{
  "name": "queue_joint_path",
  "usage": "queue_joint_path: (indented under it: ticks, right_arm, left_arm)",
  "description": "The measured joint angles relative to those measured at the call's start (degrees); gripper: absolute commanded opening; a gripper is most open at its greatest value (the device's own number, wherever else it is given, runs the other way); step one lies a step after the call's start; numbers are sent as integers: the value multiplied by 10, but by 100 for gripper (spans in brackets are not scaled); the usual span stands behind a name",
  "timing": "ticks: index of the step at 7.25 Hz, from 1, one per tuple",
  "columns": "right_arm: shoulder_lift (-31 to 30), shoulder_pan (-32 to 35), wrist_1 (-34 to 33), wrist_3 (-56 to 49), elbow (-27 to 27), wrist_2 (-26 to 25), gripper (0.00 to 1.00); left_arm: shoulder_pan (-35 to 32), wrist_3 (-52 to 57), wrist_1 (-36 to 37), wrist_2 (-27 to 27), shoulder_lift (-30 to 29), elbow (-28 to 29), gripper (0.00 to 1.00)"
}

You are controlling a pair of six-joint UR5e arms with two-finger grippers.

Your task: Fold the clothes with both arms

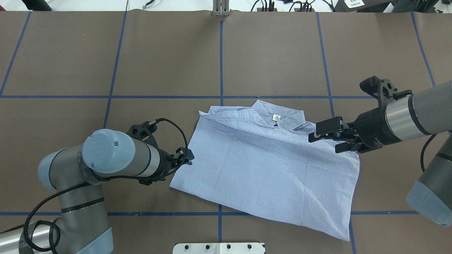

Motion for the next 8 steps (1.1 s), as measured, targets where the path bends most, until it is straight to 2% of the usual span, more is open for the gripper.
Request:
queue_joint_path:
  ticks: [1,3,5,6,8]
  right_arm:
    - [2,0,0,0,-1,0,100]
    - [2,0,0,0,-4,-1,100]
    - [3,0,0,0,-4,-1,100]
    - [3,0,0,0,-5,-1,100]
    - [3,0,-1,0,-6,-1,100]
  left_arm:
    - [14,-11,-1,13,-2,15,96]
    - [23,-18,0,21,-4,30,79]
    - [24,-19,2,21,-4,32,75]
    - [24,-19,4,21,-4,33,68]
    - [24,-18,5,19,-4,34,60]
